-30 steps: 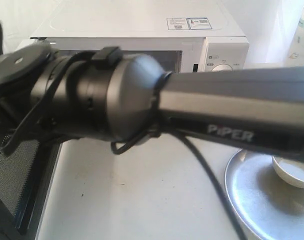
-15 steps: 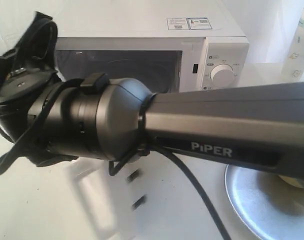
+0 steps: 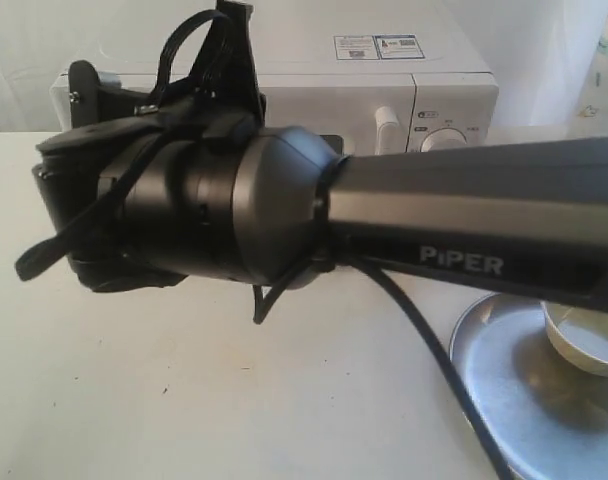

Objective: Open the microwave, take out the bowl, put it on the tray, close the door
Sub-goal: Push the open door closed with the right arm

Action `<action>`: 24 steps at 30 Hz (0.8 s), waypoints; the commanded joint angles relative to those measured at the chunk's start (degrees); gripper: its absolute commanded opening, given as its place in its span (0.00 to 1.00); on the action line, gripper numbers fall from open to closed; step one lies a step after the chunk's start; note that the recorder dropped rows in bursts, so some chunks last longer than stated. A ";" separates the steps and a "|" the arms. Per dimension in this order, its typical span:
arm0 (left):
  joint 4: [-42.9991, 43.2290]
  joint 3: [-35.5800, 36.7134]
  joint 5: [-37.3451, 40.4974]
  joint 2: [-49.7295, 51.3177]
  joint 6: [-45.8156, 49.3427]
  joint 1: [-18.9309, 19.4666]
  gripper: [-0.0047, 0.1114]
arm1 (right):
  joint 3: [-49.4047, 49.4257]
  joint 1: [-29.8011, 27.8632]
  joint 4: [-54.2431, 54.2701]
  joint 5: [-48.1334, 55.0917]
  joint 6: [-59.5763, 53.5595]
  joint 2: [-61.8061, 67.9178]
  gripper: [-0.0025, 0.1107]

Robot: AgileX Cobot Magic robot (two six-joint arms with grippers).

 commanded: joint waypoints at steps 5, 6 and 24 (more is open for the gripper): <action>-0.71 -0.16 0.13 -0.12 0.00 -0.27 0.04 | 0.02 -3.39 3.79 0.87 3.47 -5.81 0.02; -0.71 -0.16 0.13 -0.12 0.00 -0.27 0.04 | 0.02 -3.55 4.13 0.87 4.11 -6.42 0.02; -0.71 -0.16 0.13 -0.12 0.00 -0.27 0.04 | 17.81 -3.90 23.04 0.87 -6.42 -29.06 0.02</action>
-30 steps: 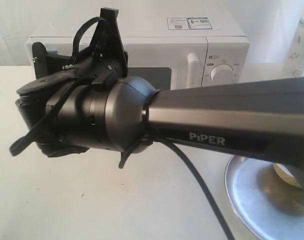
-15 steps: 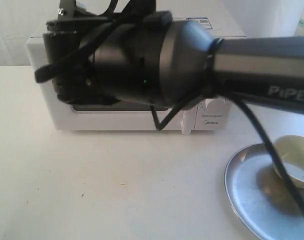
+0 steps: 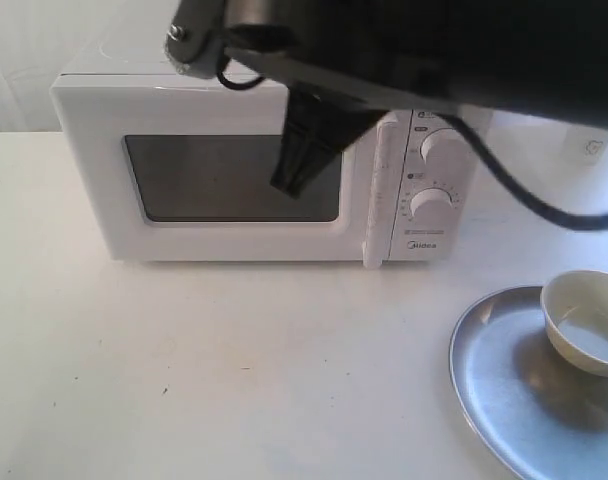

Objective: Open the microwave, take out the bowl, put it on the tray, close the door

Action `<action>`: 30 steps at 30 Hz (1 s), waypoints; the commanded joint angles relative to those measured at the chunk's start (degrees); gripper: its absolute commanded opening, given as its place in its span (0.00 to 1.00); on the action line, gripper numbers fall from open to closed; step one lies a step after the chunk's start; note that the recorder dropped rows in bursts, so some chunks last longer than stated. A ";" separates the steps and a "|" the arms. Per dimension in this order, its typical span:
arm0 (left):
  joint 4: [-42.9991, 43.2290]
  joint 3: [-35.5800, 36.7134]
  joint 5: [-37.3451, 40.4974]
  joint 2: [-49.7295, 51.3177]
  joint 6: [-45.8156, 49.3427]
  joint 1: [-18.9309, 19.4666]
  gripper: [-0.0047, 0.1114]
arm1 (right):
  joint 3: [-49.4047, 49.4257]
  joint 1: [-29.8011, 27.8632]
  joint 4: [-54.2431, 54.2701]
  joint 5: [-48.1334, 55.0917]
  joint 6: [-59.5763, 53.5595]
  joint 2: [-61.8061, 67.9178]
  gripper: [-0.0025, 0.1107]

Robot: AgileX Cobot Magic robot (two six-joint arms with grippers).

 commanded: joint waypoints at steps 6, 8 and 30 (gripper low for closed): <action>-0.71 -0.16 0.13 -0.12 0.00 -0.27 0.04 | 25.28 -3.27 6.94 -0.87 -0.23 -21.16 0.02; -0.71 -0.16 0.13 -0.12 0.00 -0.27 0.04 | 30.62 -4.17 9.04 -5.49 -0.23 -25.66 0.02; -0.71 -0.16 0.13 -0.12 0.00 -0.27 0.04 | 59.06 -4.92 14.32 -14.74 0.12 -42.05 0.02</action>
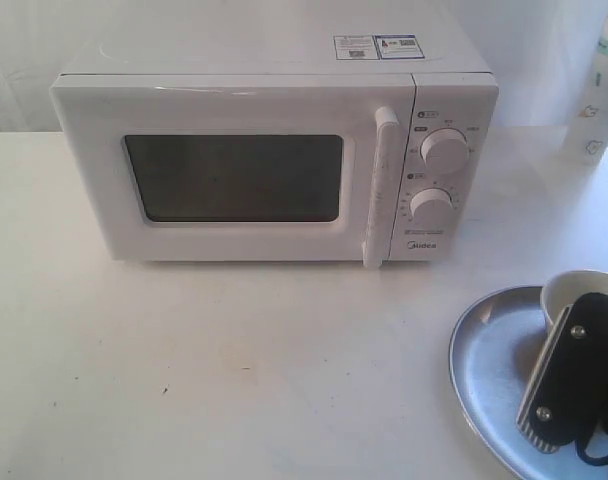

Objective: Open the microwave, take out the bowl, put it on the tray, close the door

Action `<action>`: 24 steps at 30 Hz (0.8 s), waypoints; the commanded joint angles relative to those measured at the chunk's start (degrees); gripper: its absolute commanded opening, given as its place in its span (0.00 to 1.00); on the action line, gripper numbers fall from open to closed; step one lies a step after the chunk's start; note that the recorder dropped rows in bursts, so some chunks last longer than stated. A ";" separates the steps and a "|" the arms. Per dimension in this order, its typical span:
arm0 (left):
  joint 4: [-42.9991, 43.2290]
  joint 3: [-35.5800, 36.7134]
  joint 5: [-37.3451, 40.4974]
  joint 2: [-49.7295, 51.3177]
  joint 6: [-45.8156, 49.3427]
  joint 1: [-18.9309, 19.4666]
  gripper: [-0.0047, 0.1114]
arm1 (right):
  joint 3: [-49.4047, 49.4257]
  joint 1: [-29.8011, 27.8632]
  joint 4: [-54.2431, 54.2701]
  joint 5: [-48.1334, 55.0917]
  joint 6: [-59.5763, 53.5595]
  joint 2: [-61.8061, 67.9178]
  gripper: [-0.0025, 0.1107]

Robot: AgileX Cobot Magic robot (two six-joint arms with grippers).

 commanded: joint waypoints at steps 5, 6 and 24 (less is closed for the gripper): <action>-0.71 -0.16 0.13 -0.12 0.00 -0.27 0.04 | 0.34 0.16 0.62 -0.55 0.31 -1.20 0.02; -0.71 -0.16 0.13 -0.12 0.00 -0.27 0.04 | 0.34 0.40 0.62 -0.41 0.31 -2.56 0.02; -0.71 -0.16 0.13 -0.12 0.00 -0.27 0.04 | 2.16 -37.58 0.92 -18.63 0.31 -48.07 0.02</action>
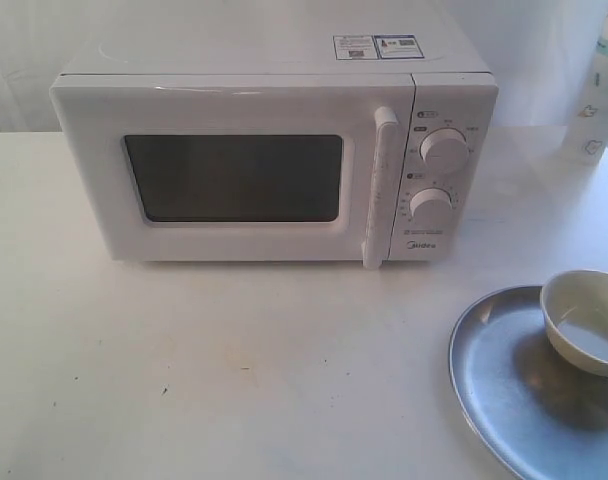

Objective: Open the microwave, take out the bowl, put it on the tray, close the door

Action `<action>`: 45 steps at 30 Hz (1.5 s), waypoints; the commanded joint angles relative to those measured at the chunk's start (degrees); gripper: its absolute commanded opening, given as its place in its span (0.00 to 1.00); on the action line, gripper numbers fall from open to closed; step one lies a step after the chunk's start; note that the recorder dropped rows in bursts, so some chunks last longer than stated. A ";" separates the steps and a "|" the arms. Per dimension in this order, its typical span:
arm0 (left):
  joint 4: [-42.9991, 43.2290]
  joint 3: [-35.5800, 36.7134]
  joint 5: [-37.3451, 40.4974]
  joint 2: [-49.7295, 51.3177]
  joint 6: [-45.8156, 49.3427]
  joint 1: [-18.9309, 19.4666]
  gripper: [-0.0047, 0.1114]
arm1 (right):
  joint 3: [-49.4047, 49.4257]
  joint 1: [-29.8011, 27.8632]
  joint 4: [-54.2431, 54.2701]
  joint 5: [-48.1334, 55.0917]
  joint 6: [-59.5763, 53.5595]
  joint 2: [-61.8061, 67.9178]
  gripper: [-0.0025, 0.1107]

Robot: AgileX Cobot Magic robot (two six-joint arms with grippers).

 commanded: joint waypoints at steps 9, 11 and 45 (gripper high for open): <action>-0.41 -0.16 0.10 -0.12 0.00 -0.27 0.04 | -0.51 -12.32 -1.28 0.58 0.19 -7.23 0.02; -0.41 -0.16 0.10 -0.12 0.00 -0.27 0.04 | -0.51 -12.32 -1.28 0.58 0.19 -7.23 0.02; -0.43 -0.16 0.10 -0.12 0.00 -0.27 0.04 | 2.44 -30.38 -0.80 2.68 0.19 -7.23 0.02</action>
